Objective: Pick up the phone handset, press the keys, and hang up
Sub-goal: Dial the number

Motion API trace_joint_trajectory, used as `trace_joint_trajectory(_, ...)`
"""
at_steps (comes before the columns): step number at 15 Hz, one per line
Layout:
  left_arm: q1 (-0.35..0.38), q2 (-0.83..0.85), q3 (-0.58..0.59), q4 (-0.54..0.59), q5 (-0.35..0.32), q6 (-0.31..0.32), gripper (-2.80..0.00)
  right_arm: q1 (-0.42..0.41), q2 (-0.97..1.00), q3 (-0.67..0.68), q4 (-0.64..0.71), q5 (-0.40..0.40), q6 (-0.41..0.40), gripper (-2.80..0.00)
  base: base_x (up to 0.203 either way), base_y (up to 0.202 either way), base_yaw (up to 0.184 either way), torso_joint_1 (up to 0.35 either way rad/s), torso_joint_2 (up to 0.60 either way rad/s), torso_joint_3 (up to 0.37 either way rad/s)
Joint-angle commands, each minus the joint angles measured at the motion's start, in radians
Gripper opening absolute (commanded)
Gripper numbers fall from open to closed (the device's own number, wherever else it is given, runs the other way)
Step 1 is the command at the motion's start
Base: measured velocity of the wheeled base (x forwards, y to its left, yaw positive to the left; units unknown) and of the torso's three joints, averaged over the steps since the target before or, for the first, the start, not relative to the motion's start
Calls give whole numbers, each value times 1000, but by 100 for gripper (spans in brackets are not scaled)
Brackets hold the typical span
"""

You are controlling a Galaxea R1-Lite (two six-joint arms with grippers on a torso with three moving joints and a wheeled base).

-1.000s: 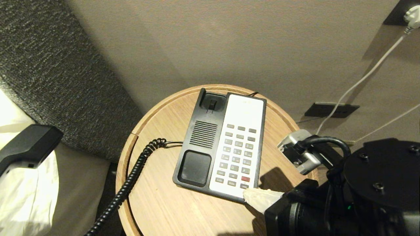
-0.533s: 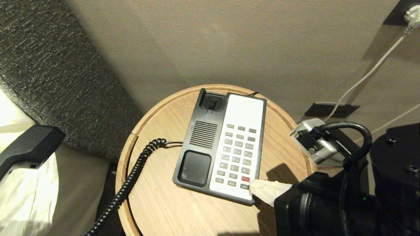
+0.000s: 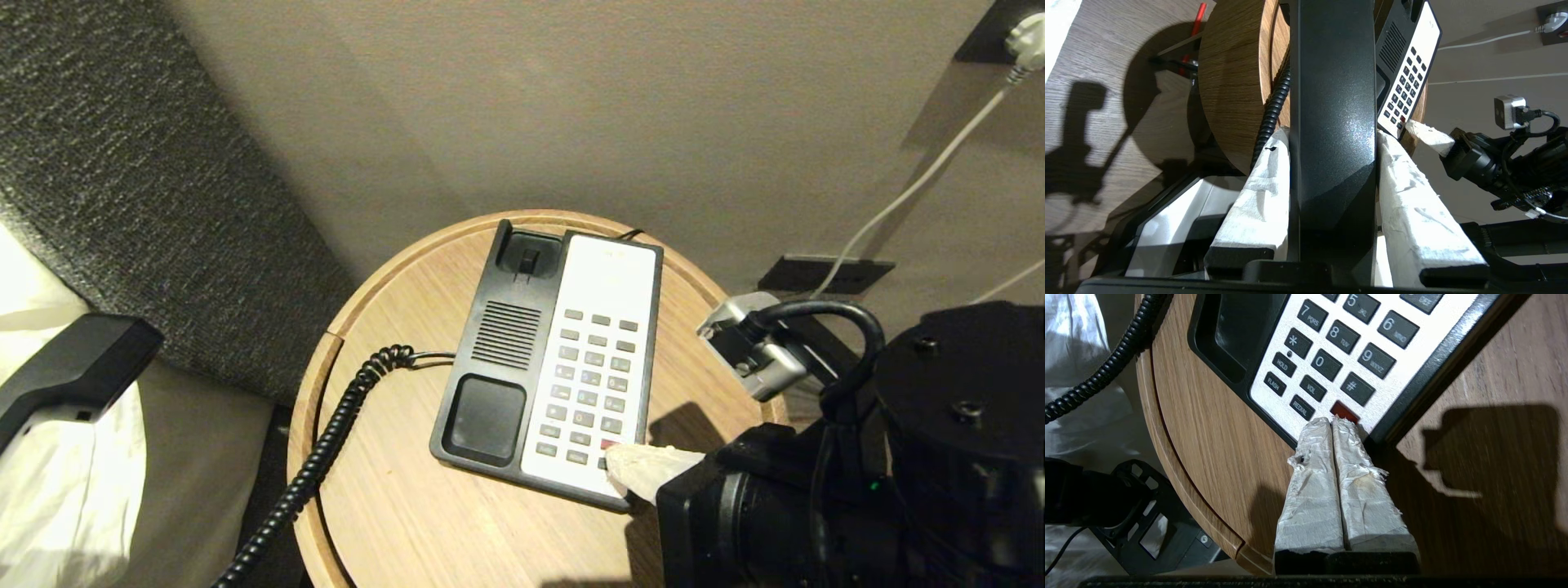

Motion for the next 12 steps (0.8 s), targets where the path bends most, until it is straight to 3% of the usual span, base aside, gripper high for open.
trace_joint_trajectory(1,0,-4,-1,3,2,-5,-280,1,31,-10,-2,-2,2,-280,0,0,0,0,0,0)
trace_joint_trajectory(12,-1,-13,-1,6,0,-7,-280,-3,35,0,0,-2,2,-280,0,0,0,0,0,0)
